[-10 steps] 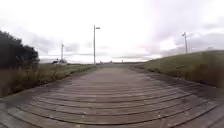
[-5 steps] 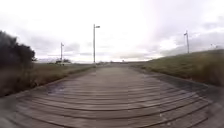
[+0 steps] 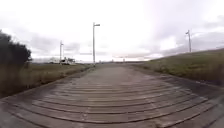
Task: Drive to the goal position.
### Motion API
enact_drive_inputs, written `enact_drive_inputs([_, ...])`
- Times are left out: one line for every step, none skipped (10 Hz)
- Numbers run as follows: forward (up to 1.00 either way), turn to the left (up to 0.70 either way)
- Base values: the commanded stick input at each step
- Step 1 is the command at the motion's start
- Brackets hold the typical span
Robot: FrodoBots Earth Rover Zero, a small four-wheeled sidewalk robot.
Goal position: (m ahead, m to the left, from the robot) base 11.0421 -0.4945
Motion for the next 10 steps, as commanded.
enact_drive_inputs([1.0,0.0])
enact_drive_inputs([1.0,0.0])
enact_drive_inputs([1.0,0.0])
enact_drive_inputs([1.0,0.0])
enact_drive_inputs([1.0,0.19])
enact_drive_inputs([1.0,0.38])
enact_drive_inputs([1.0,0.24])
enact_drive_inputs([1.0,0.05])
enact_drive_inputs([1.0,0.0])
enact_drive_inputs([1.0,0.0])
